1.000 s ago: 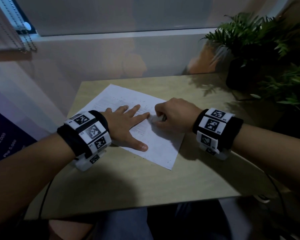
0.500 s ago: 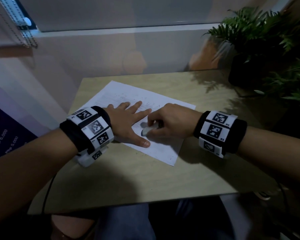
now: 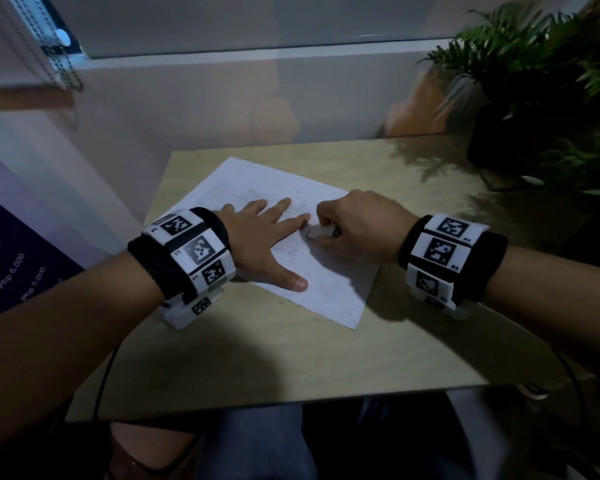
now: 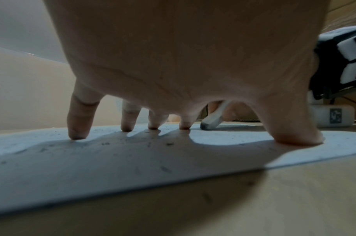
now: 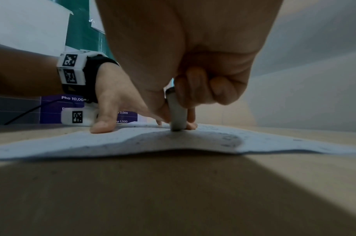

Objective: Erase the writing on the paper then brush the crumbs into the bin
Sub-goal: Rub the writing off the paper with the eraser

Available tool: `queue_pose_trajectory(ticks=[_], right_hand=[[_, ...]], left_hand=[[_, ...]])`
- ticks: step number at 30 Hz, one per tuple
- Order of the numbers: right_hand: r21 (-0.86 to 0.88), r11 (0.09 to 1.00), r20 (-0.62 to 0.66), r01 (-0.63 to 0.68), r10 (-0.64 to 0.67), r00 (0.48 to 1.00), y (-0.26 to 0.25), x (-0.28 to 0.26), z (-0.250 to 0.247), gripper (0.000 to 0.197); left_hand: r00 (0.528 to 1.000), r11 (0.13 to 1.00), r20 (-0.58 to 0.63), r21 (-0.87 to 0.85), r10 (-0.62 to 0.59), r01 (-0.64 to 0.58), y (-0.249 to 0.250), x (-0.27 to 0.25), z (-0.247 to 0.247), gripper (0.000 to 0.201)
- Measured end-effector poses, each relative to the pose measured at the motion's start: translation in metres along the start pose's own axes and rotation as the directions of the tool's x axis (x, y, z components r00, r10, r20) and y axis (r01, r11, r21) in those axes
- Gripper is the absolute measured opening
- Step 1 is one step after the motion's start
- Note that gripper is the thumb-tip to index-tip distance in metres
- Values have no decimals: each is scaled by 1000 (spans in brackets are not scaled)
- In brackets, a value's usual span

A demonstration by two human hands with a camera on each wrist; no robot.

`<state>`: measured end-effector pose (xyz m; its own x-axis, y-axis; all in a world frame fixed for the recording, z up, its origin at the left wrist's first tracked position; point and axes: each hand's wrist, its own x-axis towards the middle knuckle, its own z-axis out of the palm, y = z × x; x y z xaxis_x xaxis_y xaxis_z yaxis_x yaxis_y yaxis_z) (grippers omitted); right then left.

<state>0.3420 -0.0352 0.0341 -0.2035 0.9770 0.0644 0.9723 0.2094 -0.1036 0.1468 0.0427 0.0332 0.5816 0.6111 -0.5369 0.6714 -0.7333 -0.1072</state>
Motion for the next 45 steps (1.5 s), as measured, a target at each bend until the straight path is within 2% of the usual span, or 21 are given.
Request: queue_pose_trajectory(ticks=[3,5,10,11,14,15,17,20,21,25,27,30,31,34,35,37,40,41,45], right_hand=[[121,979,63,166,-175,983,-11,-7,-3,25],[194,968,111,161,-185,977,-12,-7,-6,27],[35,996,12,-77,77,997,1,1,-2,34],[42,998,16,-52,51,999,-1,0,-2,34],[162,980,94,118,-135,986,-12,-7,-4,29],[197,972,115,131,-156,981,-14,-8,-5,30],[209,975,105,69,-93,990,-9,-3,-2,31],[112,986,10,-122,122,992,6,4,1,35],[129,980,-2,-149,150,989,8,5,2,36],[276,961,20,3,-9,1000,2,3,3,31],[264,963,4,-58,59,998,6,7,-1,25],[196,964,-3,-179,183,983,12,10,-2,28],[202,967,2,-157,160,987,10,8,-2,29],[249,969,71,13,-32,997,1,3,-4,28],[263,965,90,23,-49,995,1,2,-6,28],[239,970,65,-44,29,997,5,7,-5,31],[140,959,1,-245,247,969,15,14,-1,36],[125,962,-6,-245,248,969,14,13,0,36],[205,979,54,-20,9,999,3,4,-4,32]], left_hand=[[1000,999,7,-37,23,-23,-1,1,0,128],[1000,999,9,-47,24,-24,0,1,0,130],[1000,1000,-2,1,-1,1,1,1,0,123],[1000,1000,-1,-2,0,0,1,0,0,123],[1000,999,1,-36,21,-21,1,0,-1,127],[1000,999,1,-44,24,-24,0,0,-1,127],[1000,999,5,-31,15,-15,0,-1,-2,126],[1000,1000,6,-1,-4,4,3,-2,-2,121],[1000,1000,0,-6,-5,5,3,-3,-3,119],[999,998,-50,-57,4,-7,1,-3,-3,108],[998,998,-56,-57,-12,8,1,-3,-2,112],[999,998,-45,-59,-23,20,0,-2,-1,119],[999,998,-42,-52,-20,18,-1,-2,-2,120],[999,999,-36,-45,-7,6,1,-2,-2,120],[999,999,-34,-47,-4,2,1,-3,-2,120],[1000,999,-26,-47,-2,0,1,-3,-2,120],[1000,998,-22,-56,2,-3,0,-2,-1,122],[1000,998,-22,-59,2,-3,-1,-2,-1,122],[1000,998,-20,-63,6,-8,-1,-1,-1,125]])
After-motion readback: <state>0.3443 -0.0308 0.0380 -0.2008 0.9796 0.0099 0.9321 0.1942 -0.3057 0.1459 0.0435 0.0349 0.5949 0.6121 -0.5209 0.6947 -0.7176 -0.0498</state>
